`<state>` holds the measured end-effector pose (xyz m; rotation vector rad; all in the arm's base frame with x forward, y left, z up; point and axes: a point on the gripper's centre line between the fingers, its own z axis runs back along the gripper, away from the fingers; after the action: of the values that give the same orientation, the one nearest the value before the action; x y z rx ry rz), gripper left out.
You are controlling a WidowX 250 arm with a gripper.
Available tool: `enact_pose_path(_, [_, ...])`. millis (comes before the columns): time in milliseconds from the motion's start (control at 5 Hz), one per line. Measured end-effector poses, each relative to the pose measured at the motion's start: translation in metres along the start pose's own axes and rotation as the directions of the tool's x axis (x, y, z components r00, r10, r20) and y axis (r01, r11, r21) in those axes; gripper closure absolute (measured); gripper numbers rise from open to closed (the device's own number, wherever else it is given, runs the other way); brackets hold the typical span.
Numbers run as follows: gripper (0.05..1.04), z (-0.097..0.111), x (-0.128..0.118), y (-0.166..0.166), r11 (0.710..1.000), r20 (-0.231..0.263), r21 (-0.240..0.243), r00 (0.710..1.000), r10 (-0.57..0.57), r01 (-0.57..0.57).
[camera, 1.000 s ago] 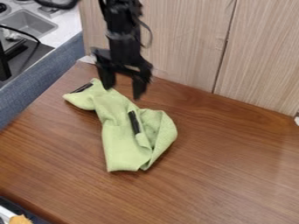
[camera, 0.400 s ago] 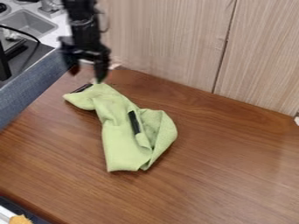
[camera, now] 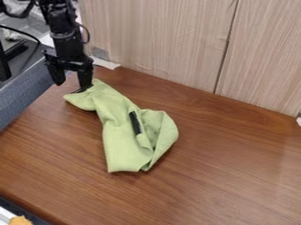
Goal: Fold the cloth from the top left to right
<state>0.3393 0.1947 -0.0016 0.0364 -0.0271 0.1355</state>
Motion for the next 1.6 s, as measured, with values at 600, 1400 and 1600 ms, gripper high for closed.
enact_pose_path(600, [0.429,-0.024,0.0,0.002,0.999,-0.013,0.03,1.0,0.024,-0.024])
enact_pose_path(1400, [1.013,0.002,-0.013,-0.003,0.996,0.014,0.081,0.999,0.048,-0.049])
enact_pose_path(1600, [1.015,0.031,-0.017,-0.012,0.994,0.064,0.098,0.997,0.043,-0.049])
